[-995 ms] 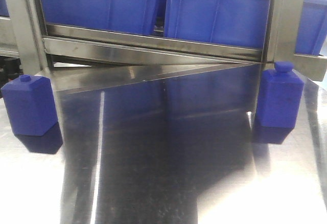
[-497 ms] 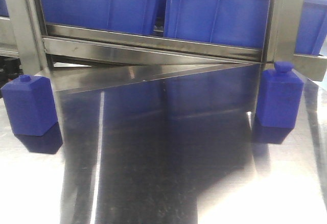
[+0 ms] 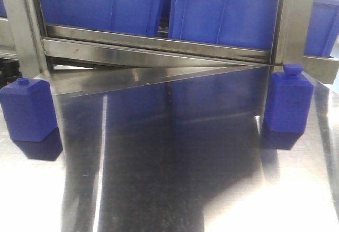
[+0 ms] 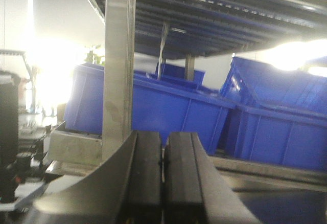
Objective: Pick and sort blue part to right shelf
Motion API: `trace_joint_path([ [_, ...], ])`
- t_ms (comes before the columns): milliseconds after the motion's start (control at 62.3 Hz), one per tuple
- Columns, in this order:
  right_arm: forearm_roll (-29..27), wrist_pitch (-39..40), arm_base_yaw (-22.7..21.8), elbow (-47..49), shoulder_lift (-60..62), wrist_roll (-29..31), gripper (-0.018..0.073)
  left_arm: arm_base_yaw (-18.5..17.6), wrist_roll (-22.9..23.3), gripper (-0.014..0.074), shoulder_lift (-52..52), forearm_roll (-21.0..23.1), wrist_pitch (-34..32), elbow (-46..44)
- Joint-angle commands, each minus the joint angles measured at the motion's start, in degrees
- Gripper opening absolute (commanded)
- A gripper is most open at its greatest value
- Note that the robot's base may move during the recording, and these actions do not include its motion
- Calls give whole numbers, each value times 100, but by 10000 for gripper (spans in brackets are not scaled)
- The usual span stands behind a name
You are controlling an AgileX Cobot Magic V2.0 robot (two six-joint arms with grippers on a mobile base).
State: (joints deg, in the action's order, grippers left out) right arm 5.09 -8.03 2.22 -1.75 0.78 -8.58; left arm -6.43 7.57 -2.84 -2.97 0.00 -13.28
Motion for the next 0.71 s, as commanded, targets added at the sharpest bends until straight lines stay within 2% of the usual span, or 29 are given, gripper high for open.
trace_joint_path([
  [0, 63, 538, -9, 123, 102, 42, 89, -105, 7, 128, -580, -73, 541, -949],
  [64, 63, 533, -9, 123, 102, 42, 89, -191, 7, 133, -957, -30, 1086, -1388],
  [160, 63, 519, -9, 123, 102, 42, 89, -371, 7, 200, -1614, 59, 1577, -1994],
  [337, 63, 519, -9, 123, 102, 42, 89, -752, 7, 463, -2750, 71, 1991, -2565],
  [433, 63, 513, -9, 123, 102, 42, 89, -918, 7, 545, -3273, 155, 2189, -2730],
  [562, 63, 513, -9, 123, 102, 42, 89, -1123, 7, 562, -4053, 487, 2702, -3079],
  [690, 63, 513, -9, 123, 102, 42, 89, -1315, 7, 562, -4954, 576, 3209, -3663],
])
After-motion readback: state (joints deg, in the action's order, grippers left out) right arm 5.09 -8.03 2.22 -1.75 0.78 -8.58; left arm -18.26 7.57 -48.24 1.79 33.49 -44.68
